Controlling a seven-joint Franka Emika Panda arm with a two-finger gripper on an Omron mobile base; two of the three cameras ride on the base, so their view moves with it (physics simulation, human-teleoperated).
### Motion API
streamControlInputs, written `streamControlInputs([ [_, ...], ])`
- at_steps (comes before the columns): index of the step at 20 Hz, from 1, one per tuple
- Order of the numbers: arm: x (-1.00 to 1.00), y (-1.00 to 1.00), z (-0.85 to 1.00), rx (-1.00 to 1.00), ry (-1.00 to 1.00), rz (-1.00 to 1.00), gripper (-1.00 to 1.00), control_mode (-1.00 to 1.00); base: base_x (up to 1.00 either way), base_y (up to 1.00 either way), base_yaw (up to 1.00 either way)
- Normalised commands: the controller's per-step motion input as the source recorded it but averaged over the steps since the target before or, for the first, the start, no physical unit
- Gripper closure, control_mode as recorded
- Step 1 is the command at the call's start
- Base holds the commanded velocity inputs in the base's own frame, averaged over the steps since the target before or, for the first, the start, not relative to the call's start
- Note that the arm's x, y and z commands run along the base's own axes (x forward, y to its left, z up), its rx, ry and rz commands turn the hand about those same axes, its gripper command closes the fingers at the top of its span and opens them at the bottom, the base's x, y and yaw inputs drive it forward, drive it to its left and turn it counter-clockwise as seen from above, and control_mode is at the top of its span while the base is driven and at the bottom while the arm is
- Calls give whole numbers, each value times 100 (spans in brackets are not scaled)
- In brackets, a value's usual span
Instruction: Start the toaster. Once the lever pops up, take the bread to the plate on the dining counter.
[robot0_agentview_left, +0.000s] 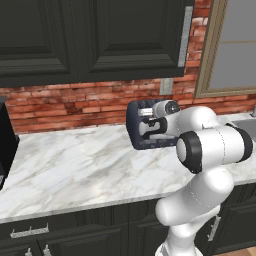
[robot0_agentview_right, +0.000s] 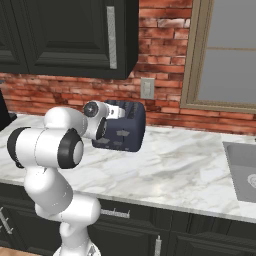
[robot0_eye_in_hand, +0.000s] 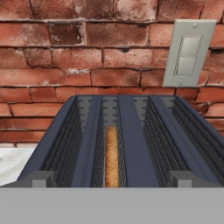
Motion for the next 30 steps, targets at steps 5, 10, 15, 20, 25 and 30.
streamControlInputs([
  [5,0,0,0,0,0,0,-100,-100,0,0,0],
  [10,0,0,0,0,0,0,-100,-100,0,0,0],
  [15,0,0,0,0,0,0,-100,-100,0,0,0],
  [20,0,0,0,0,0,0,-100,-100,0,0,0],
  [25,0,0,0,0,0,0,-100,-100,0,0,0],
  [30,0,0,0,0,0,0,-100,-100,0,0,0],
])
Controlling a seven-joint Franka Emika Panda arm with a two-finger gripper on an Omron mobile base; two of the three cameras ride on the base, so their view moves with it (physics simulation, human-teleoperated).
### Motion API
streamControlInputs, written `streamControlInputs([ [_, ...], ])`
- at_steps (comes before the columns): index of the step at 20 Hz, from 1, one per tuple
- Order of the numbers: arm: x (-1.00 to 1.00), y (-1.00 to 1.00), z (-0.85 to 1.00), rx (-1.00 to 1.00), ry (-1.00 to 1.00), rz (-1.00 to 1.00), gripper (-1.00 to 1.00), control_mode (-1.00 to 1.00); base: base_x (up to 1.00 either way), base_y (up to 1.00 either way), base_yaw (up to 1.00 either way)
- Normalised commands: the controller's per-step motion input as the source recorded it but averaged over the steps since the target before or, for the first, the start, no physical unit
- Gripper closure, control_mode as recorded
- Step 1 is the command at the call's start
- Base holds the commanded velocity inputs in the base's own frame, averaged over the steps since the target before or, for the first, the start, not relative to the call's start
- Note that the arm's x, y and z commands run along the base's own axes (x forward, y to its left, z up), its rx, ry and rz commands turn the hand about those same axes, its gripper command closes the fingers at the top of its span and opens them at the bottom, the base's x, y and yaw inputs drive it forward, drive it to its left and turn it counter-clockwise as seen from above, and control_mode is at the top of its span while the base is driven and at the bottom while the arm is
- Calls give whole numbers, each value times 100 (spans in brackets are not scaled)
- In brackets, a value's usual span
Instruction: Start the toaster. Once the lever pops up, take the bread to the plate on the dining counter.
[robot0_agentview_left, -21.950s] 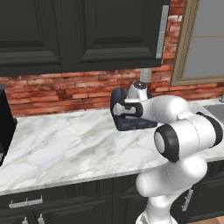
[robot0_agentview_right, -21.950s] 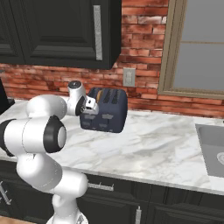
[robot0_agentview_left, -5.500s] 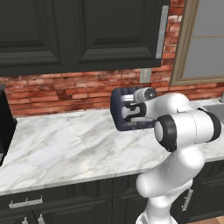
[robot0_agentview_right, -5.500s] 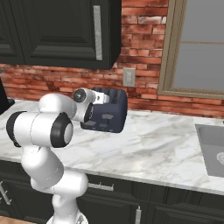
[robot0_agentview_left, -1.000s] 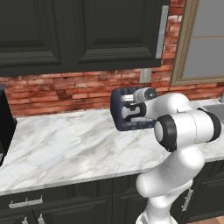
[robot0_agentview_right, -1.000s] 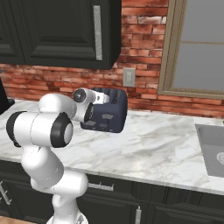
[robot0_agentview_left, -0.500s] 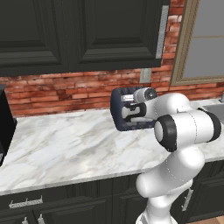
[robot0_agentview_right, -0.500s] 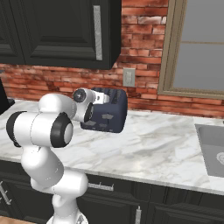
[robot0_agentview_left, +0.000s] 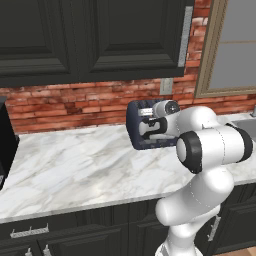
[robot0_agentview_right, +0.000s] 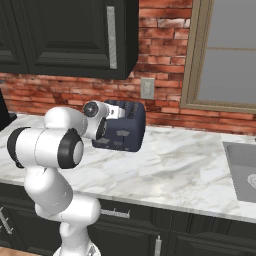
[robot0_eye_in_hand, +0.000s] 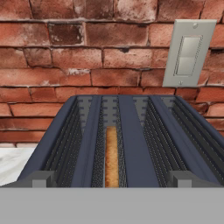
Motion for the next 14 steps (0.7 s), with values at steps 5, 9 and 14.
streamControlInputs([
  [5,0,0,0,0,0,0,-100,-100,0,0,0],
  [9,0,0,0,0,0,0,-100,-100,0,0,0],
  [14,0,0,0,0,0,0,-100,-100,0,0,0],
])
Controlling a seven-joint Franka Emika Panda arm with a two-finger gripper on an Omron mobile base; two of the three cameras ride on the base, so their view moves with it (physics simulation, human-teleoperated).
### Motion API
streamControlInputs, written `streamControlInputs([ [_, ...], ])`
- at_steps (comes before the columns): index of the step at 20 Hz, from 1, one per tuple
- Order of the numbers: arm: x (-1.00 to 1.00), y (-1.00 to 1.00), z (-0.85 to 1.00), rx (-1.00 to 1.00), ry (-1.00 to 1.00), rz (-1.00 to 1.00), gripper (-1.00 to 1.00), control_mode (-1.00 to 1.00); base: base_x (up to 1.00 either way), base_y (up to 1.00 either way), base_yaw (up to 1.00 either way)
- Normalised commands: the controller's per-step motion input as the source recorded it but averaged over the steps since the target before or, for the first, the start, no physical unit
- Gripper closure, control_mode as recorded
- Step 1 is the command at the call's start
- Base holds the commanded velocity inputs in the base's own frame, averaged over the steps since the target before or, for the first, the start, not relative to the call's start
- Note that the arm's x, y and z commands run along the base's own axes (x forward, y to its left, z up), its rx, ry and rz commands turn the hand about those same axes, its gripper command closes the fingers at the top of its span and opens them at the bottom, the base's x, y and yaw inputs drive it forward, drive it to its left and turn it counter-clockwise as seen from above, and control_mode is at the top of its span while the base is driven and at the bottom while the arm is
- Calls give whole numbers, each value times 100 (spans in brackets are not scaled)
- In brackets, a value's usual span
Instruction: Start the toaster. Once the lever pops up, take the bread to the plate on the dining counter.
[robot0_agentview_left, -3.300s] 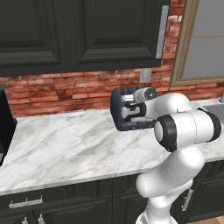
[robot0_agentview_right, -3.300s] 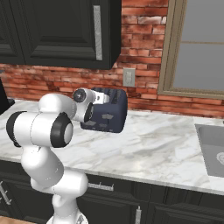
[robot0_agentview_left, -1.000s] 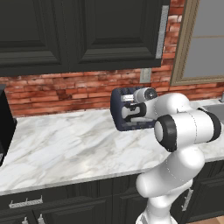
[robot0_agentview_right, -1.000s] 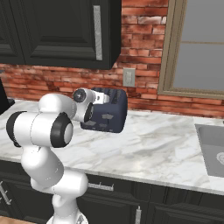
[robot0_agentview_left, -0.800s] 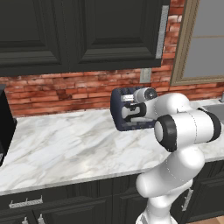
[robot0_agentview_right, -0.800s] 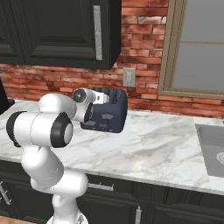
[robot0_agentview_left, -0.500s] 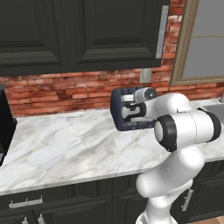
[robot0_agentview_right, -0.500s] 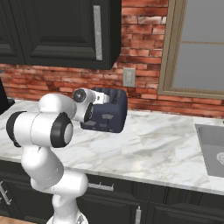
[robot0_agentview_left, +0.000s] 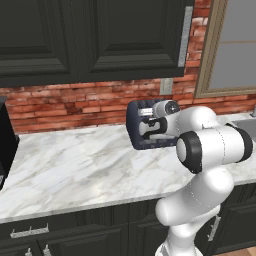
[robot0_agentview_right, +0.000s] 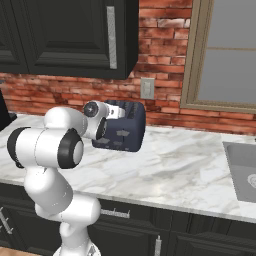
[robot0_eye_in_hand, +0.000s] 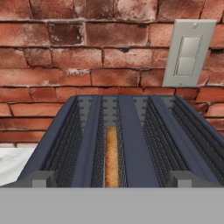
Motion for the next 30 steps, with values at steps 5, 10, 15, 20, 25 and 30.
streamControlInputs([
  [5,0,0,0,0,0,0,-100,-100,0,0,0],
  [10,0,0,0,0,0,0,-100,-100,0,0,0],
  [15,0,0,0,0,0,0,-100,-100,0,0,0],
  [20,0,0,0,0,0,0,-100,-100,0,0,0],
  [25,0,0,0,0,0,0,-100,-100,0,0,0],
  [30,0,0,0,0,0,0,-100,-100,0,0,0],
])
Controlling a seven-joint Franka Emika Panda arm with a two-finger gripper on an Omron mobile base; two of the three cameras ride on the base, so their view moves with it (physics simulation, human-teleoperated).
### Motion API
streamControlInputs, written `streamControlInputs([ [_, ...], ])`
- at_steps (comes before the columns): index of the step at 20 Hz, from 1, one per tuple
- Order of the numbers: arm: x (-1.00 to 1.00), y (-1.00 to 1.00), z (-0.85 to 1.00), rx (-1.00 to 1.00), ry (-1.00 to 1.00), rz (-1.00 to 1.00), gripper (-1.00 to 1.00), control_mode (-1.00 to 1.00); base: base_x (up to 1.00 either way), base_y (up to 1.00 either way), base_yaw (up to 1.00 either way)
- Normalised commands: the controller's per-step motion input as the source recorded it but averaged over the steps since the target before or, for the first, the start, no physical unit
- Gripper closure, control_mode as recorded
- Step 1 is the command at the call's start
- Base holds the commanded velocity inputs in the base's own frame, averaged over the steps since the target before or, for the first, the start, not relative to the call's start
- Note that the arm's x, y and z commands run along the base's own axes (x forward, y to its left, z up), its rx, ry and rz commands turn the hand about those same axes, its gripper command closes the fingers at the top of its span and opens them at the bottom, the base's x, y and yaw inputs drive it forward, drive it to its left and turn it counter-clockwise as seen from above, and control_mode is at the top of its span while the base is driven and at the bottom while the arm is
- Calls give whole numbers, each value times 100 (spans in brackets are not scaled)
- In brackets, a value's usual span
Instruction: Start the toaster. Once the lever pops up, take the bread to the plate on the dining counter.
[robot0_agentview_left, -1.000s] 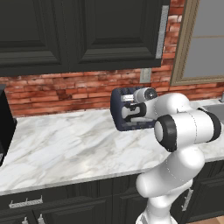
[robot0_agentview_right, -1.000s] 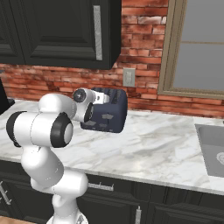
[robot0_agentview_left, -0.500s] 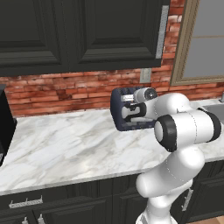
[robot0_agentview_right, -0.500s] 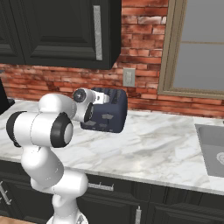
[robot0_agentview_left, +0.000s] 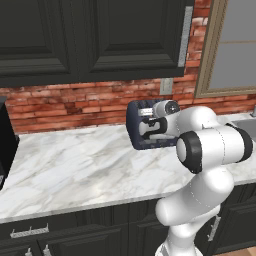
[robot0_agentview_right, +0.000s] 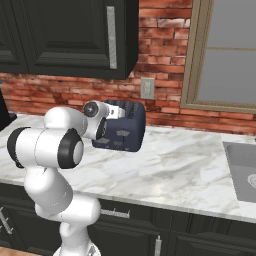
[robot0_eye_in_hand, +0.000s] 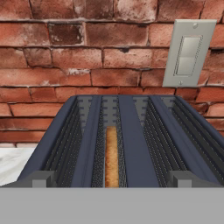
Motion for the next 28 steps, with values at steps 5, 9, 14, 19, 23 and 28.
streamControlInputs([
  [5,0,0,0,0,0,0,-100,-100,0,0,0],
  [9,0,0,0,0,0,0,-100,-100,0,0,0],
  [14,0,0,0,0,0,0,-100,-100,0,0,0],
  [19,0,0,0,0,0,0,-100,-100,0,0,0],
  [23,0,0,0,0,0,0,-100,-100,0,0,0],
  [28,0,0,0,0,0,0,-100,-100,0,0,0],
])
